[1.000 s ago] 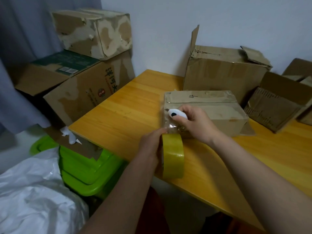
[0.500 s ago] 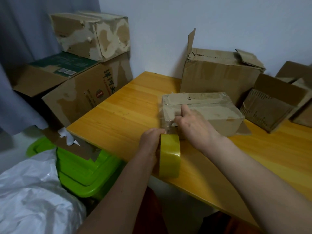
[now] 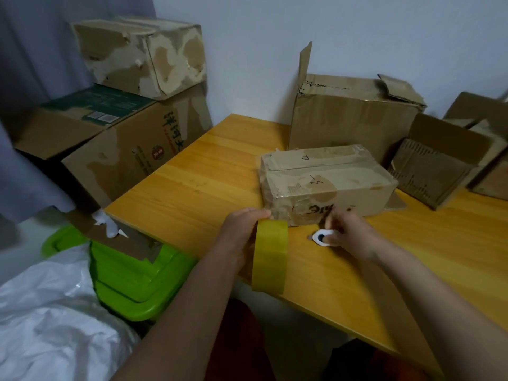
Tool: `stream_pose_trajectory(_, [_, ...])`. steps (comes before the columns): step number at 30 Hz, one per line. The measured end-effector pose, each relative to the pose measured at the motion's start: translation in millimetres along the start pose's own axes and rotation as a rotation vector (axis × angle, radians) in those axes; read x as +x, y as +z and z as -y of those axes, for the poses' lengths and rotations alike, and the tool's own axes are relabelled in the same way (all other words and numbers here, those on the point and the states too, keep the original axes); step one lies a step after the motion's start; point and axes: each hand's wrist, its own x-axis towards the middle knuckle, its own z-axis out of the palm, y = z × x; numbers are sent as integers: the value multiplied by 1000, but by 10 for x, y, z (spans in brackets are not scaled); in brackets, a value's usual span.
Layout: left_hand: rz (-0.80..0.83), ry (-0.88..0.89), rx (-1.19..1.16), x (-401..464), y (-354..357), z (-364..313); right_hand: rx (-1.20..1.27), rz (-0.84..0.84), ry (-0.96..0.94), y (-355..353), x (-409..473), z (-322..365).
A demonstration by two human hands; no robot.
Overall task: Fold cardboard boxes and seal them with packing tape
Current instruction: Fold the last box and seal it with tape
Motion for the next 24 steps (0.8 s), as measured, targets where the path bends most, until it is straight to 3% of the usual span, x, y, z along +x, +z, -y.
stream_pose_trajectory(2, [36, -5, -1, -11, -14, 3, -74, -109, -43, 59, 28, -17])
stream_pose_trajectory(5, [61, -17, 14, -42, -23, -27, -160, -456, -437, 15, 26, 275])
stream_pose_trajectory(8, [75, -28, 24, -84, -37, -44, -271, -424, -678, 23, 108, 614])
stream_pose_trajectory(14, [92, 87, 22, -212, -86, 12, -250, -350, -530, 100, 310, 797])
stream_pose_trajectory(18, [7, 229, 13, -309, -37, 96, 326, -353, -461, 49, 38, 835])
stream_pose_trajectory(21, [-51, 325, 8, -330, 56, 136, 648, -147, -320, 92, -264, 786])
stream_pose_trajectory(24, [-26, 390, 53, -384, 205, 154, 906, -132, -181, 122, -363, 697])
